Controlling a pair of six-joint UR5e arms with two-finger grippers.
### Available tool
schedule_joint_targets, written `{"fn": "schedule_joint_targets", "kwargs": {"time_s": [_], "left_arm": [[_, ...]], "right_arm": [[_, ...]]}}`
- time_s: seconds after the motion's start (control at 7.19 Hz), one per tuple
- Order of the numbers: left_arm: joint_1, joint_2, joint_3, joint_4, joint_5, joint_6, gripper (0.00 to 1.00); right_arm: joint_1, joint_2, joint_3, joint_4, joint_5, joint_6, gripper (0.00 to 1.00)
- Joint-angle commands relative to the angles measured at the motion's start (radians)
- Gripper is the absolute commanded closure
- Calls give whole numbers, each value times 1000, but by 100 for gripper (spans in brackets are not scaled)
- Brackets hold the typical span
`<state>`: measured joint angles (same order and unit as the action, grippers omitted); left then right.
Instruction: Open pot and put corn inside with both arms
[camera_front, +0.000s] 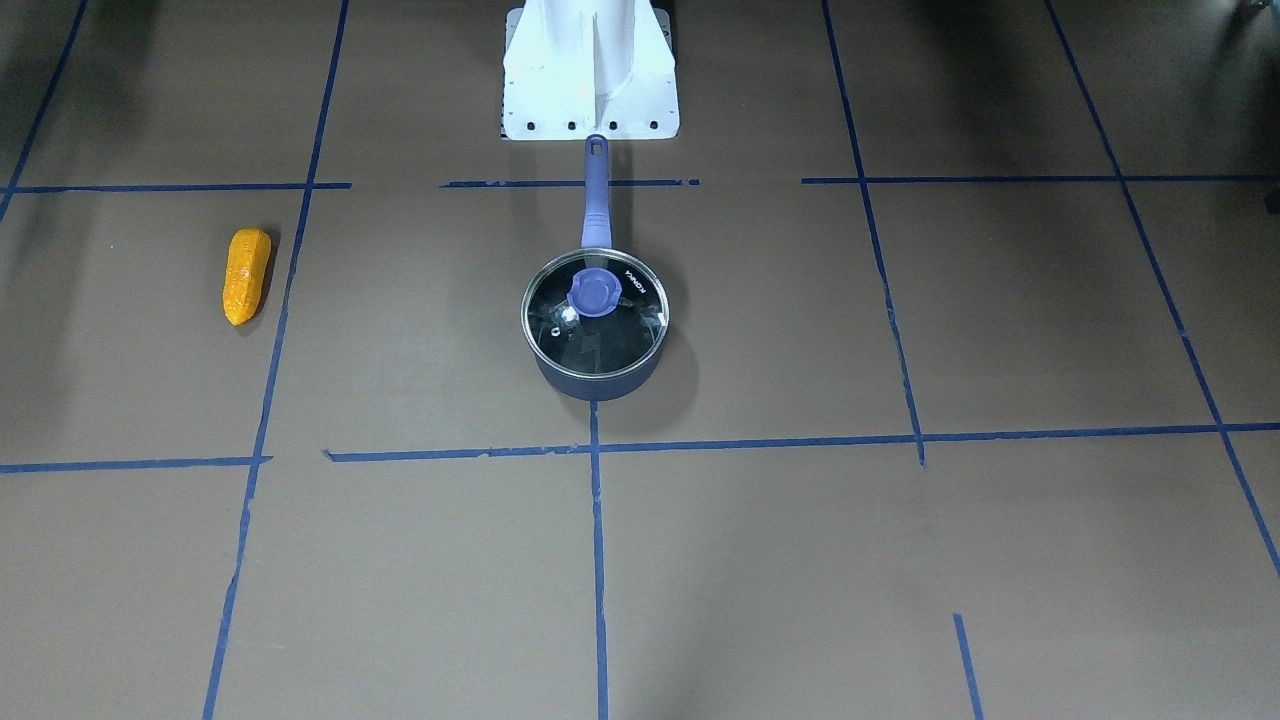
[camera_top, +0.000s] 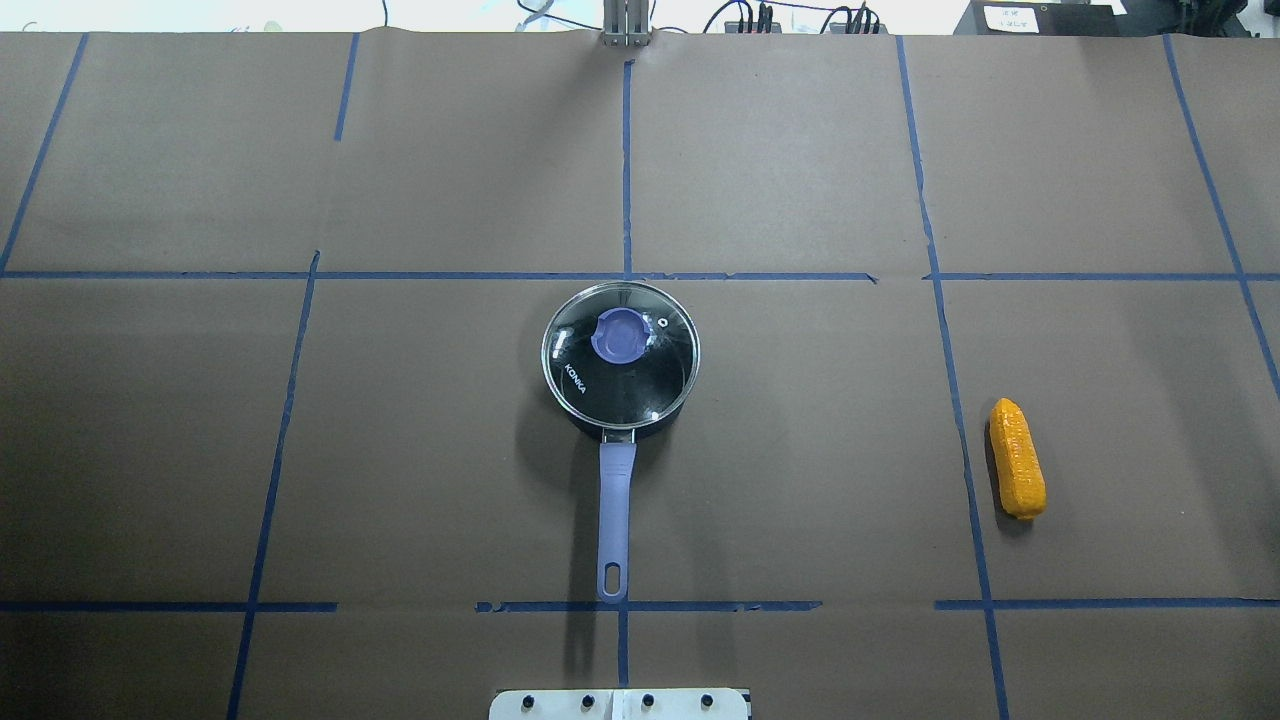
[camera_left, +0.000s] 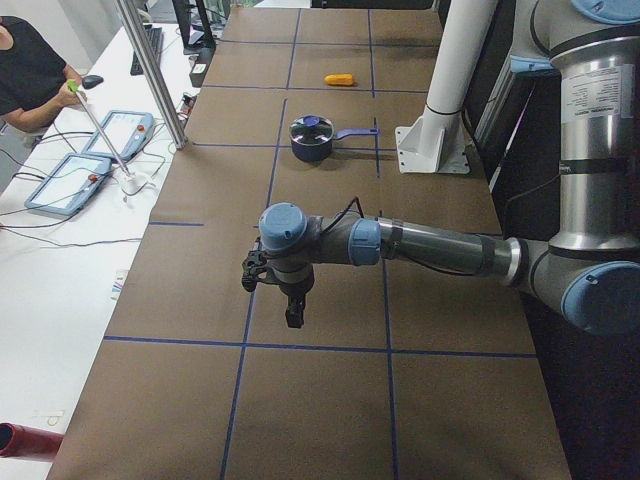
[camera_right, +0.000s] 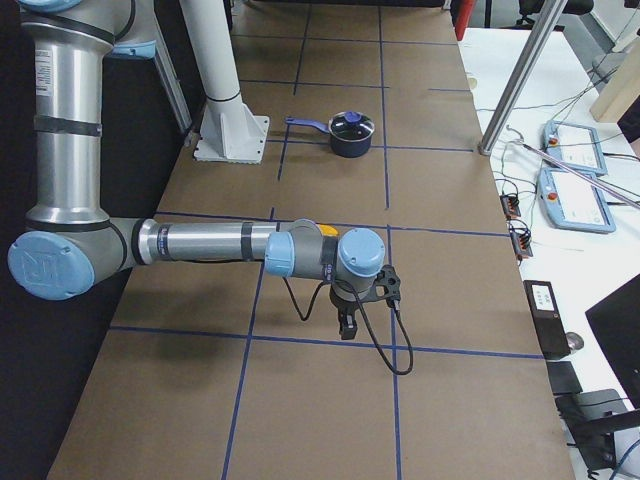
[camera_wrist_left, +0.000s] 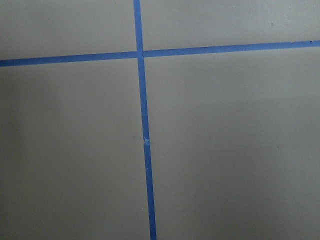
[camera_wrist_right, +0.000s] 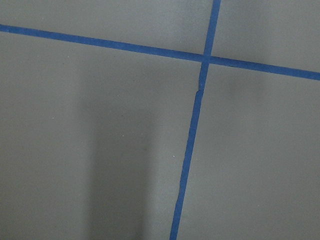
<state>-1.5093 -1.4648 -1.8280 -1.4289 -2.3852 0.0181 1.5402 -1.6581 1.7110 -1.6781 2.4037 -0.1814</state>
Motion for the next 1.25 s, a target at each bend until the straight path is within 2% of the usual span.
{"fn": "schedule_joint_targets", "kwargs": {"time_s": [0.0,0.7,0.97,1.11], "left_arm": [[4,10,-11,-16,62,50,0],[5,17,-23,-11,44,40,0],[3,62,-118,-13,43,40,0],[4,69,-122,-13,47,43,0]], "right_arm": [[0,-2,1,0,2,3,0],[0,-3,-1,0,2,3,0],[1,-14,21,0,8,2,0],[0,-35,25,0,11,2,0]]}}
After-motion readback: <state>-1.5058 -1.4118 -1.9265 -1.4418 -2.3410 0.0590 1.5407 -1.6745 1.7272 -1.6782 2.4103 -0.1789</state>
